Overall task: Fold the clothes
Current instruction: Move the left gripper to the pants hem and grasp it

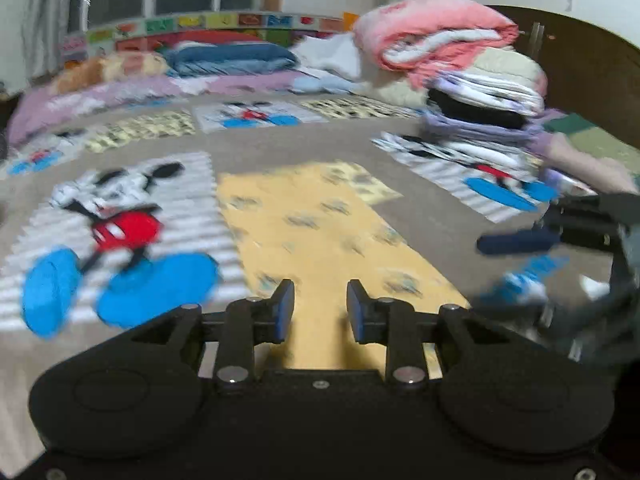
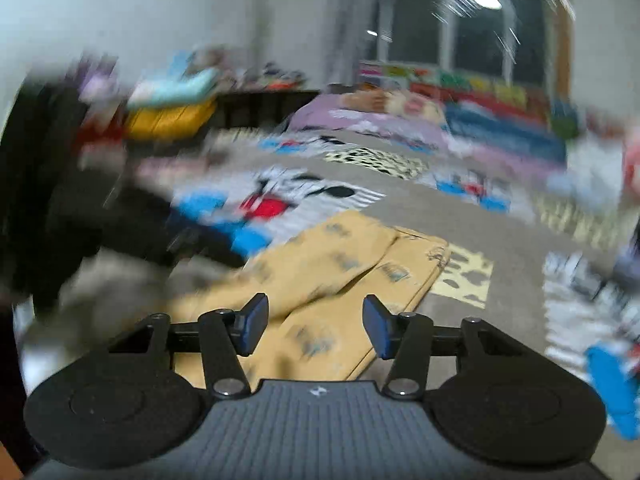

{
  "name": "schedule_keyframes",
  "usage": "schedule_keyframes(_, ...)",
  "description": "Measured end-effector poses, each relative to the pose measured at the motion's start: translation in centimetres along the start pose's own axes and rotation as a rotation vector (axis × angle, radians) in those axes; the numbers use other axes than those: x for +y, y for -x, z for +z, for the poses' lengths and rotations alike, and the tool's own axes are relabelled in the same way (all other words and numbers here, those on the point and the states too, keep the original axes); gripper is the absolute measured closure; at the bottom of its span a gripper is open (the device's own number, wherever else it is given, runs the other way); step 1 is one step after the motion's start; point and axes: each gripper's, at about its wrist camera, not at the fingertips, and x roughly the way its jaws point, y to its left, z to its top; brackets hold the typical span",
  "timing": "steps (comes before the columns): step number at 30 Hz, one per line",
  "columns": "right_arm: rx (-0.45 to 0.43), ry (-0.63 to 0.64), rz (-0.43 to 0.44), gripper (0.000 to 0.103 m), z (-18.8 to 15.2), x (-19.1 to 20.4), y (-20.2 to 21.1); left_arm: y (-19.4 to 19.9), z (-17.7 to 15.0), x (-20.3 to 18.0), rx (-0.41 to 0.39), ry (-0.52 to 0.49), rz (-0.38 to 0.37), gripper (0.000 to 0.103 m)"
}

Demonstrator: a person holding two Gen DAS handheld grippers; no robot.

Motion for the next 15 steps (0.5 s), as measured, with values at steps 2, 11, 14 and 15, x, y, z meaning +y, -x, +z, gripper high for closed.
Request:
schedule_keyframes(2,0.024,0.093,-0.047,0.052,-0.8,3.1,1.2,-0.2,0.0,-1.6,0.022,-0.077,-0.039,0.076)
schedule_keyframes(11,0.109,0.285,-0.211,0.053,-3.3,7.3,1.4,-4.2,0.3,1.9,0.129,0.472,-0.227,0.074)
schedule_keyframes(14,0.099,0.31,-0.214,0.053,-3.8,7.5,1.1,-4.6,0.5,1.8,0.143,0.543,-0.171,0.074)
schedule_keyframes(15,0.092,0.319,-0.213,0.053,-3.9,7.6,0.9,-4.7,0.5,1.6,0.141,0.552,-0.136,0.074)
